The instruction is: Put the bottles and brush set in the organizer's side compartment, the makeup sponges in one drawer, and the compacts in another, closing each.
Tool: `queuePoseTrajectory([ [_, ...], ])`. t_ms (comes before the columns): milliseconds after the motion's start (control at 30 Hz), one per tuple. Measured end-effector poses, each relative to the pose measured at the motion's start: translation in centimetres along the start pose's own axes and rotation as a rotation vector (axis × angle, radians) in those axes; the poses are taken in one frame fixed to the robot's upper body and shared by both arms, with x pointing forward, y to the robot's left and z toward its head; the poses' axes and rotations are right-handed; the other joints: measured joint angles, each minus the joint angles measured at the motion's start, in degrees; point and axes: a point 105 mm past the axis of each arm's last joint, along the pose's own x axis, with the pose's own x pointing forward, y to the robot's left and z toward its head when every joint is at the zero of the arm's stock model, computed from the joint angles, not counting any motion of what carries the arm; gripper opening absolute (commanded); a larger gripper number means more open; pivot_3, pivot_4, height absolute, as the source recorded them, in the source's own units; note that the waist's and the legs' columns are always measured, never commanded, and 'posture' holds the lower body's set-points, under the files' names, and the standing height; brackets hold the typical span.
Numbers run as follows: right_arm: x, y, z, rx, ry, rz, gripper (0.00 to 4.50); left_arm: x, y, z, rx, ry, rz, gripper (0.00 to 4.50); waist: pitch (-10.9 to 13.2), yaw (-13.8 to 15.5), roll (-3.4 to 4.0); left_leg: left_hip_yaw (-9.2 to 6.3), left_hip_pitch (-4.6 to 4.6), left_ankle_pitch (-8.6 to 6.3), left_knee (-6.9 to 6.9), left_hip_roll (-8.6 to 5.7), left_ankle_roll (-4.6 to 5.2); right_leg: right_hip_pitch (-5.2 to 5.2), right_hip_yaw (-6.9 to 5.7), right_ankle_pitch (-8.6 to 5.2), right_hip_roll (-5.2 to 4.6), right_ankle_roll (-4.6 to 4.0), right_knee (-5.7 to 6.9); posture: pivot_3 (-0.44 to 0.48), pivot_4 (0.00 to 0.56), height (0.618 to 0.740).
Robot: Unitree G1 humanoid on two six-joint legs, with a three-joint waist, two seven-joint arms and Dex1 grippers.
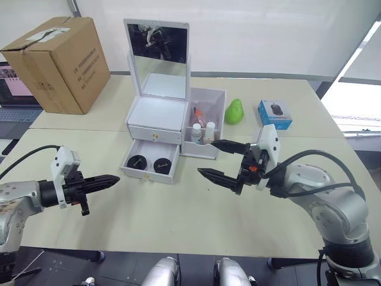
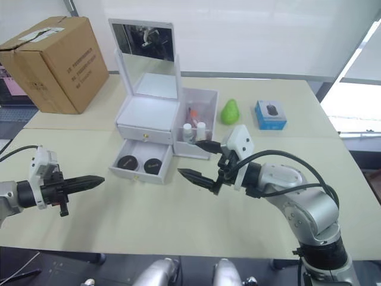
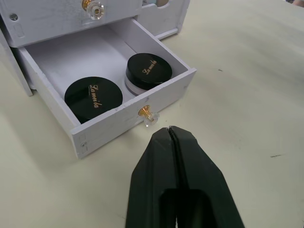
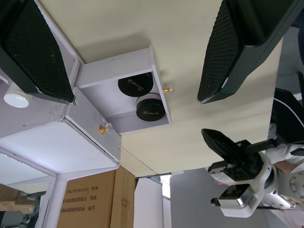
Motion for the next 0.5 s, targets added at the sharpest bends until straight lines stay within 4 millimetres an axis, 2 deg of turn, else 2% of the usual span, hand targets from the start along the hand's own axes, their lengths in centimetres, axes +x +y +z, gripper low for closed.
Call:
queuePoseTrajectory([
  [100, -0.1, 0.0, -0.3, 0.007, 0.007, -0.007, 4.50, 1.5, 0.2, -0.8, 0.017, 0.027, 0.007, 0.01, 0.0, 0.1, -0.01, 0.05, -0.02, -0.01, 0.01, 0.00, -0.01, 0.01, 0.00, 0.00, 0.00, -0.02, -0.01, 0.000, 0.150, 0.737],
  [200, -0.2, -0.1, -0.4, 0.006, 0.010, -0.012, 4.50, 3.4, 0.8, -0.5, 0.058, 0.019, 0.025, 0.01, 0.0, 0.4, -0.08, 0.13, -0.07, 0.00, 0.07, 0.00, 0.00, 0.01, 0.00, 0.03, 0.00, -0.05, -0.01, 0.000, 0.150, 0.737],
  [300, -0.3, -0.2, -0.4, -0.001, 0.016, -0.022, 4.50, 5.4, 2.6, 0.3, 0.090, -0.014, 0.103, 0.01, -0.2, 0.6, -0.35, 0.15, -0.07, 0.02, 0.12, -0.01, 0.03, 0.03, 0.00, 0.07, 0.03, -0.07, -0.01, 0.000, 0.150, 0.737],
  [500, -0.5, -0.5, -0.1, -0.016, 0.011, -0.042, 4.50, 7.6, 5.1, 0.7, 0.098, -0.034, 0.186, 0.01, -0.3, 0.2, -0.52, 0.19, -0.03, 0.17, 0.15, 0.07, 0.28, 0.10, 0.12, 0.09, 0.21, -0.08, 0.04, 0.000, 0.150, 0.737],
])
